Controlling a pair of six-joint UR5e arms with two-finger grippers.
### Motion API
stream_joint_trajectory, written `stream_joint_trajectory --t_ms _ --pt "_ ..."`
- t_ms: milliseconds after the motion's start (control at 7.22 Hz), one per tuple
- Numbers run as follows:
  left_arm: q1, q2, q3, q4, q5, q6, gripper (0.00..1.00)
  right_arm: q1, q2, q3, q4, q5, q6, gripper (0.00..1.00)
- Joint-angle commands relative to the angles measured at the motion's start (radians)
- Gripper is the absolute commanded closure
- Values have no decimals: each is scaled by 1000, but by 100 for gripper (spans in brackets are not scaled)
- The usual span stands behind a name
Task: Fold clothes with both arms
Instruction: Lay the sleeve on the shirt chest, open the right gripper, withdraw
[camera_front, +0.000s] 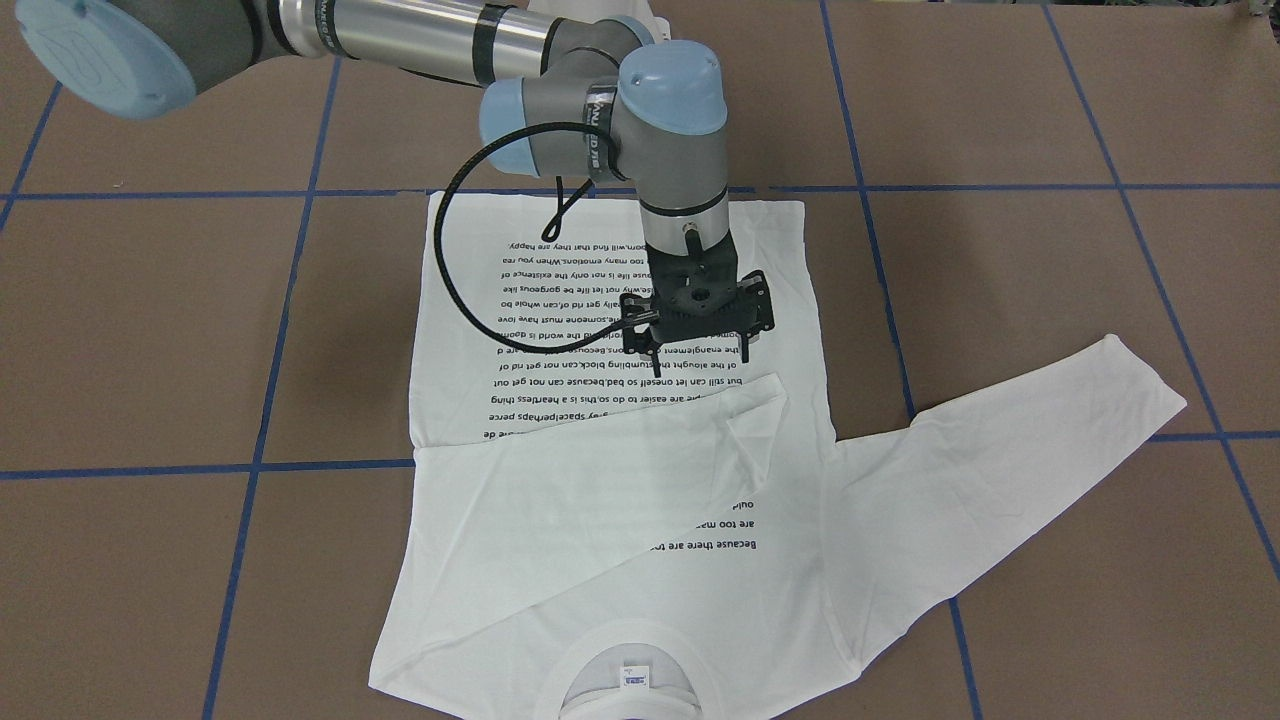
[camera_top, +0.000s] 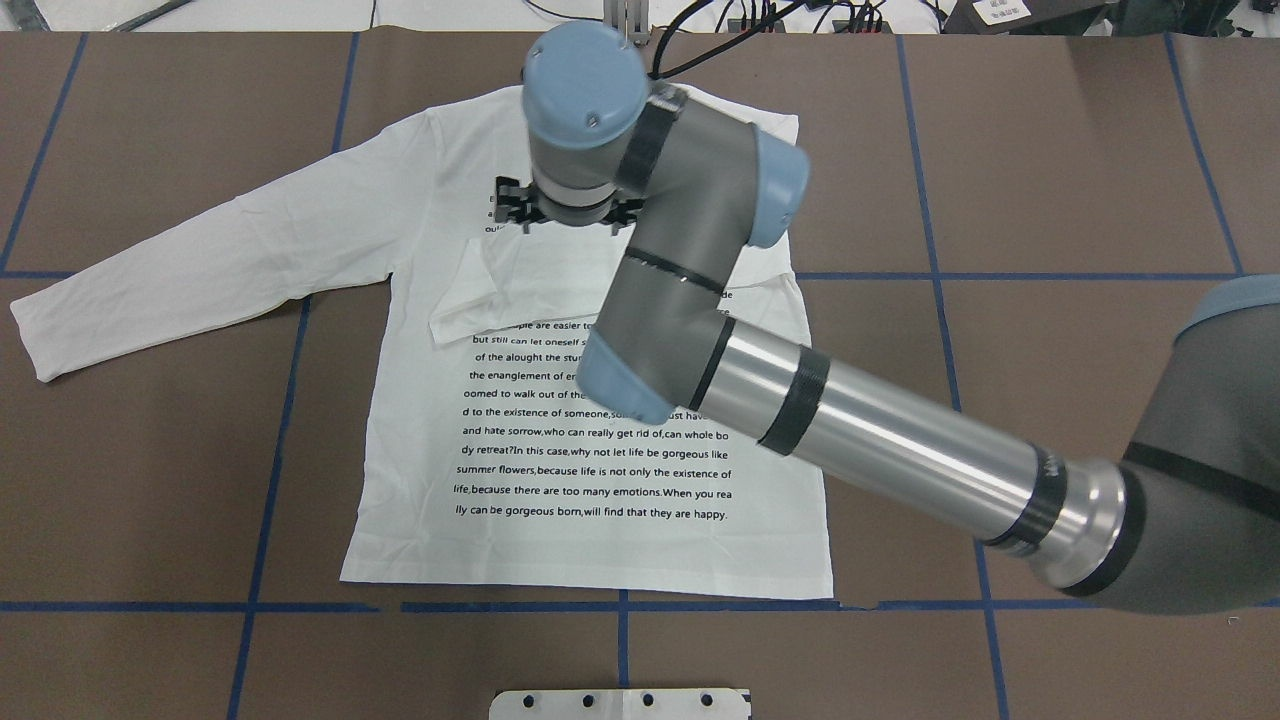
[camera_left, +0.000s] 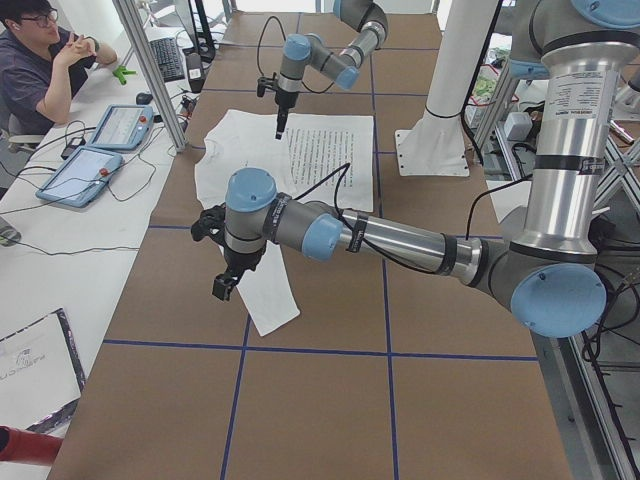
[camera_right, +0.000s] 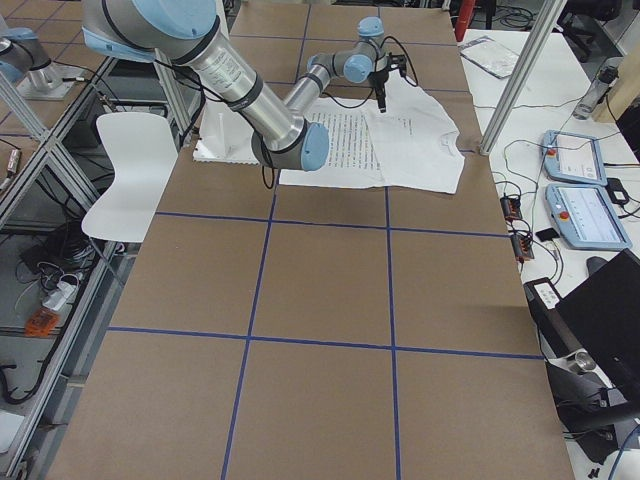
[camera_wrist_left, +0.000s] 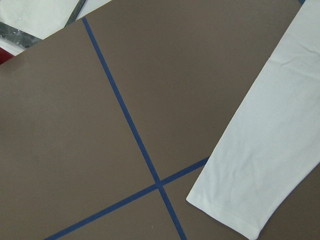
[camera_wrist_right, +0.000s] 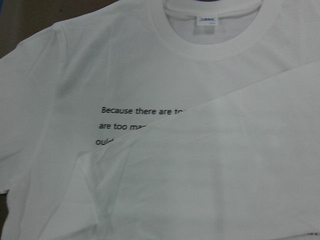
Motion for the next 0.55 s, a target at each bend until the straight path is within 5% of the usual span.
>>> stream_joint_trajectory --t_ms 0,277,416 --pt "15 -2 50 -131 -68 -43 0 232 -263 184 -30 262 -222 0" --pt "96 10 142 -249 -54 -299 0 385 -469 247 -34 292 -501 0" --pt "131 42 218 -444 -42 -408 0 442 -545 247 -28 333 -655 0"
